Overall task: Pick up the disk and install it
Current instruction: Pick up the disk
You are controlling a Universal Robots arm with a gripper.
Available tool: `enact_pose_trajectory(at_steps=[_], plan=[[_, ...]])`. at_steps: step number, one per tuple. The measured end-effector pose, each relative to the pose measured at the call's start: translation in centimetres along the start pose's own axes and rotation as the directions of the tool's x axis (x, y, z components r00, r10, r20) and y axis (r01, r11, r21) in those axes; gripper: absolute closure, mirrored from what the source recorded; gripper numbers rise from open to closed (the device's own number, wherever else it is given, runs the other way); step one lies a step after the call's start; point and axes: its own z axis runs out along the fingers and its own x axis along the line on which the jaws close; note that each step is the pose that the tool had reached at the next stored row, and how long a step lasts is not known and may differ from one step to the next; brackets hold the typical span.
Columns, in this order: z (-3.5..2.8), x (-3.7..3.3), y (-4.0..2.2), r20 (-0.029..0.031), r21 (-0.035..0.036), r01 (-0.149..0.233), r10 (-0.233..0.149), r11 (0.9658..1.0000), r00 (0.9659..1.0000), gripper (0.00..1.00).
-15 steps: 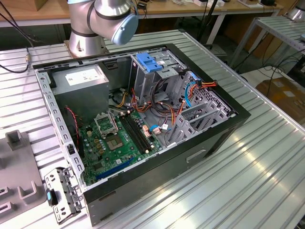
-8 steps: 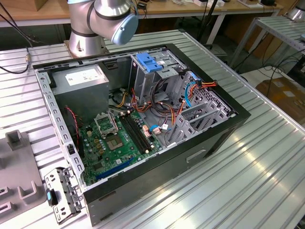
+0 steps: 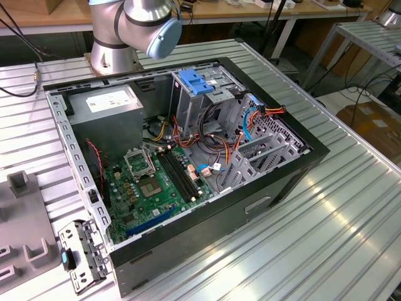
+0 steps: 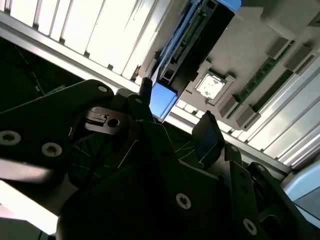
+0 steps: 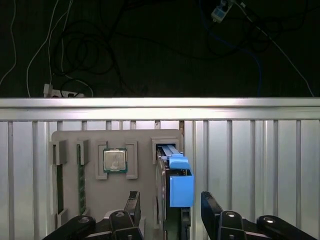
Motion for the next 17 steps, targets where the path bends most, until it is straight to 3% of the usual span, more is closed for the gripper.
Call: enact_pose_trajectory(at_steps=[2,5,6,8,17], plan=[[0.19,-0.11,0.02,-0.0001,-0.0003,0.0,0.0,1.0,1.0,0.4],[1.03,-0.44,0.16,-0.0002,-0.001,0.0,0.0,1.0,1.0,0.4],[1.35,-0.55,0.19,-0.0006,-0.0026,0.0,0.0,1.0,1.0,0.4],[1.84,-0.58,0.45,-0.0011,-0.0126,-0.001,0.001,0.9999,1.0,0.4],[3.85,-0.58,0.55,-0.0011,-0.0132,-0.001,0.001,0.9999,1.0,0.4]])
